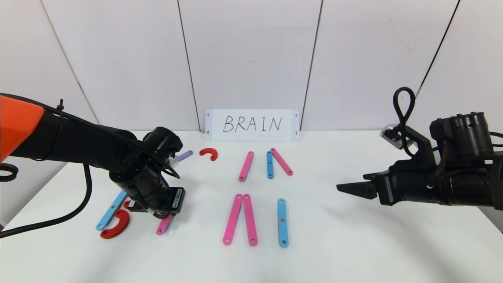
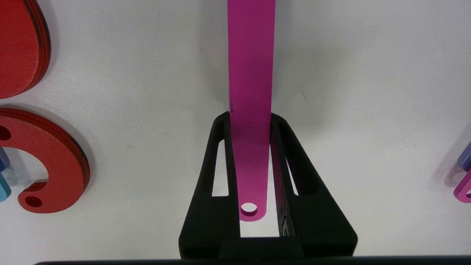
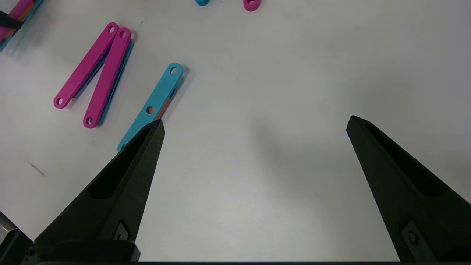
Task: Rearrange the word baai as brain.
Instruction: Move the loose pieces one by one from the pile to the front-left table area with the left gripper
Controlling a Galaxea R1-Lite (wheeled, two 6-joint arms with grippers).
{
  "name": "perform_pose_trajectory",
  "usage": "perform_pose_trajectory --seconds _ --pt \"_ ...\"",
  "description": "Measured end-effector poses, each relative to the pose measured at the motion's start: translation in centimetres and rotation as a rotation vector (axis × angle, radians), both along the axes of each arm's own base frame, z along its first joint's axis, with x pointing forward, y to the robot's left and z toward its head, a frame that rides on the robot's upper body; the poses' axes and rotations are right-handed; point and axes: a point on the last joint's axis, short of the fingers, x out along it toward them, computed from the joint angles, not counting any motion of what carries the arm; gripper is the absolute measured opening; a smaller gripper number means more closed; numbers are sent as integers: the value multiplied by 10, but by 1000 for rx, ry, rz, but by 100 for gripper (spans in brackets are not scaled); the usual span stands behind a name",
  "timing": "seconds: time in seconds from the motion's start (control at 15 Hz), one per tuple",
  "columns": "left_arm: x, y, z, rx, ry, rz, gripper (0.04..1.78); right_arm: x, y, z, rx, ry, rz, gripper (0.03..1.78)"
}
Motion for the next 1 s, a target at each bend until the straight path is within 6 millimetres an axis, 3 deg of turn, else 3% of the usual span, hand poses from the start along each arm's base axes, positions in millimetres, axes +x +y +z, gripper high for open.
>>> perform_pose_trajectory --seconds 0.27,0.47,0.6,0.87,1.0 --pt "0 0 0 -8 2 23 30 0 0 0 1 -2 -1 173" --pt "0 -1 0 -8 4 21 44 0 -1 1 1 -4 -3 173" --pt "0 -1 -1 -9 4 21 66 0 -1 1 1 -4 -3 173" --pt "0 -2 -1 -12 4 20 133 -1 -1 1 1 -3 -4 173" --pt "0 -3 2 -19 -11 16 157 -1 -1 1 1 -3 -3 173"
